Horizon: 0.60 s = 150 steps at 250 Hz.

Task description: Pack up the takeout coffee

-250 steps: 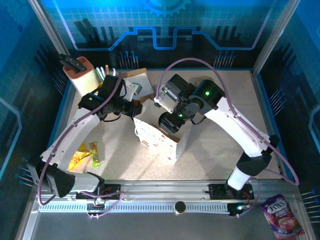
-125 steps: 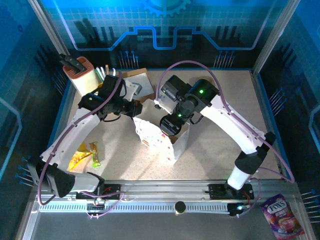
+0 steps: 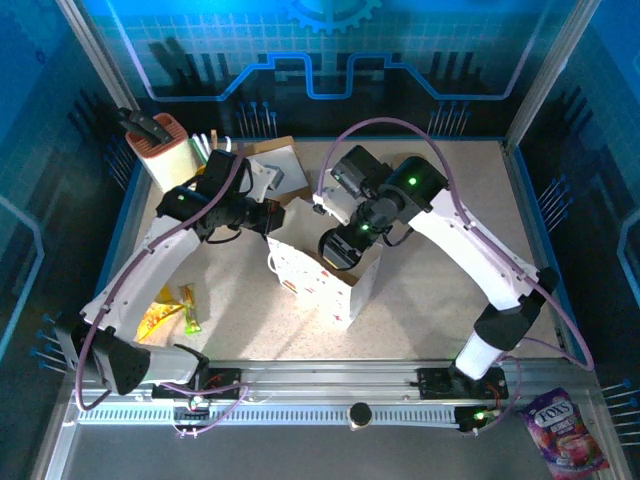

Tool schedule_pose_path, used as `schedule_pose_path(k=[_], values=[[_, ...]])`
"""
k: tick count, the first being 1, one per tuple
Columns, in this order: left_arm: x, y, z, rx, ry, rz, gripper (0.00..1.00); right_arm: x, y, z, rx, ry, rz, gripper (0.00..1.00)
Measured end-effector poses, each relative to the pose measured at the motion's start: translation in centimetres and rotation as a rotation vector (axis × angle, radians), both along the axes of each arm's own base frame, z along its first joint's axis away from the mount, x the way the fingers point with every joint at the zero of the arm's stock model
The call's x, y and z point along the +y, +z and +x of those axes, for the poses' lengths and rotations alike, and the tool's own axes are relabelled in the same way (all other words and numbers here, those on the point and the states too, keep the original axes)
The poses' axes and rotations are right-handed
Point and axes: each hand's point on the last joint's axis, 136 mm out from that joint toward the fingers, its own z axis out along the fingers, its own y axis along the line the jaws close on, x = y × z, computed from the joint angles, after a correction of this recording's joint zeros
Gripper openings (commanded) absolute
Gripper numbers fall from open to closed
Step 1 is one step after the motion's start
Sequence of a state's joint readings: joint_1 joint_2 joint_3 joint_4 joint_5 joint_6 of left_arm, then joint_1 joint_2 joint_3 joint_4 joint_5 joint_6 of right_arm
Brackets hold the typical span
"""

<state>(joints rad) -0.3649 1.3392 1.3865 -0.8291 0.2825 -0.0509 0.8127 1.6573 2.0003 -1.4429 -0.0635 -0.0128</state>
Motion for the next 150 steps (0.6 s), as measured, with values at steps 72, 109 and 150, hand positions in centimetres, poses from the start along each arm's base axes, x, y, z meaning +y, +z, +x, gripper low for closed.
schedule_pose_path(k=[72,109,150], values=[[0.0,0.0,0.0,0.0,0.0,0.0,0.0,-0.5,0.2,0.3,-0.012,-0.015,-0.003,0.5],[0.0,0.0,0.0,0.0,0.0,0.0,0.0,-0.7,-0.5,0.7,-0.025,-0.022,-0.047,0.5],[0.0,0.0,0.0,0.0,0.0,0.0,0.0,-0.5,-1.9,1.2,-0.029,-0.02,-0.115,0.49]])
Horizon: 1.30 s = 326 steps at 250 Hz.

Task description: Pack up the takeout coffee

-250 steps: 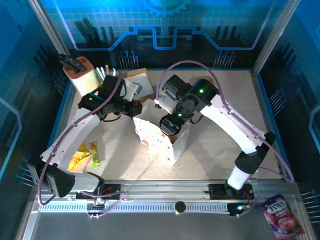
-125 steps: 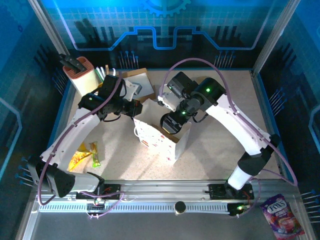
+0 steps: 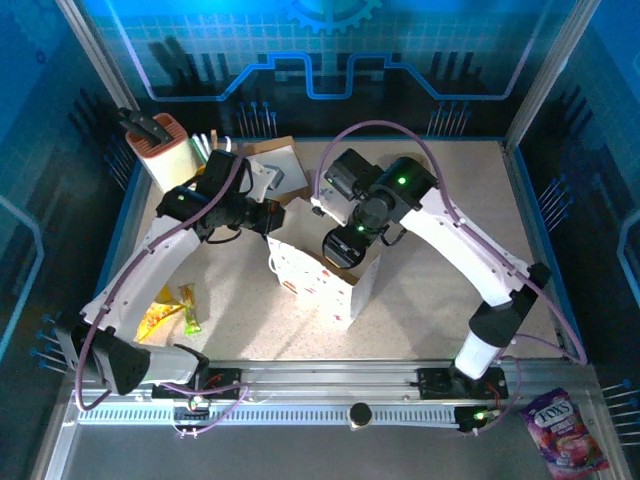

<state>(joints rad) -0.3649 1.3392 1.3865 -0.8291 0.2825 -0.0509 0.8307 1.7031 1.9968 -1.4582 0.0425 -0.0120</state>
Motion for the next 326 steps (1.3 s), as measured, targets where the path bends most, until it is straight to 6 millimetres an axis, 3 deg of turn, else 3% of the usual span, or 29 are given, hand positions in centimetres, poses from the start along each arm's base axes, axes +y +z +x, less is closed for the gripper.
schedule_pose_path(k=[101,195,326], values=[[0.0,0.0,0.0,0.0,-0.002,-0.002,0.0,0.4,-1.7,-0.2,-0.013,0.023,-0.101,0.49],[0.0,0.0,0.0,0.0,-0.002,-0.002,0.0,0.5,-1.2,-0.9,-0.043,0.028,-0.142,0.49],[-0.1,0.0,0.0,-0.002,-0.002,-0.003,0.0,0.2,-4.2,-1.0,0.0,-0.011,-0.203,0.48]])
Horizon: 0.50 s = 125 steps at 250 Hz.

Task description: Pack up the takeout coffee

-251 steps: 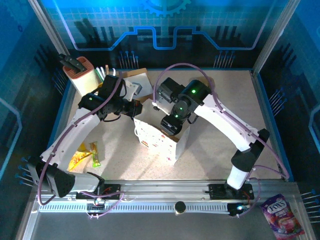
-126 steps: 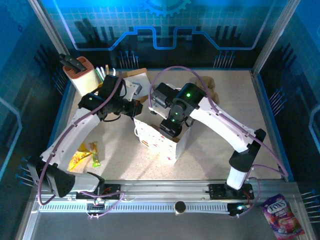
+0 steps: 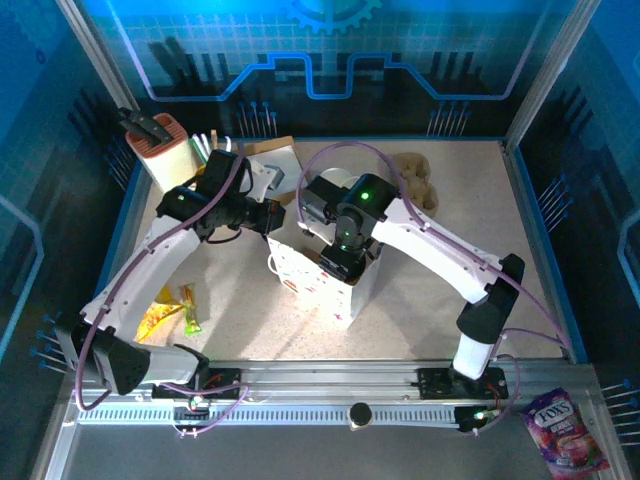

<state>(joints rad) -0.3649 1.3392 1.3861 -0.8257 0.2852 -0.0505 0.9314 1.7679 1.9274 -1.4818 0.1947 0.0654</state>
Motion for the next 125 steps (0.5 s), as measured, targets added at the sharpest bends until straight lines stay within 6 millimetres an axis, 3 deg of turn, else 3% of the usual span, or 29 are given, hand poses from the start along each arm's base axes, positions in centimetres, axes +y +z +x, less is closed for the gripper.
schedule_pose_path(k=[125], values=[[0.0,-0.1,0.0,0.001,0.0,0.001,0.0,0.9,-2.7,0.3,0.033,-0.044,0.0,0.46]])
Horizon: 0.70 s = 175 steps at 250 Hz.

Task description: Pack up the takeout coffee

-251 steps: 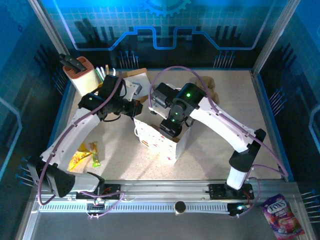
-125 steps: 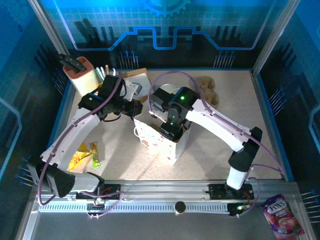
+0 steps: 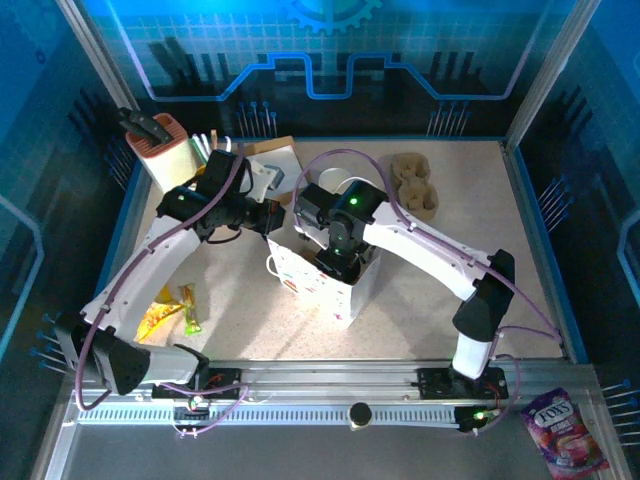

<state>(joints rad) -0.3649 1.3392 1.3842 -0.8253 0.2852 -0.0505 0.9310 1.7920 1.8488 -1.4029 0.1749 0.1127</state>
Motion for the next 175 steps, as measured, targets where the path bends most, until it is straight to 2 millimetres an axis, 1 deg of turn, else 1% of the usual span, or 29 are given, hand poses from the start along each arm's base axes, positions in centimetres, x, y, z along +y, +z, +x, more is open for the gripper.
schedule_pose_path(k=[133,175], values=[[0.0,0.0,0.0,0.001,0.0,0.0,0.0,0.0,-2.4,-0.3,0.04,-0.006,-0.012,0.46],[0.0,-0.1,0.0,0.001,0.0,0.0,0.0,-0.2,-3.2,-0.1,0.05,-0.017,-0.011,0.45]])
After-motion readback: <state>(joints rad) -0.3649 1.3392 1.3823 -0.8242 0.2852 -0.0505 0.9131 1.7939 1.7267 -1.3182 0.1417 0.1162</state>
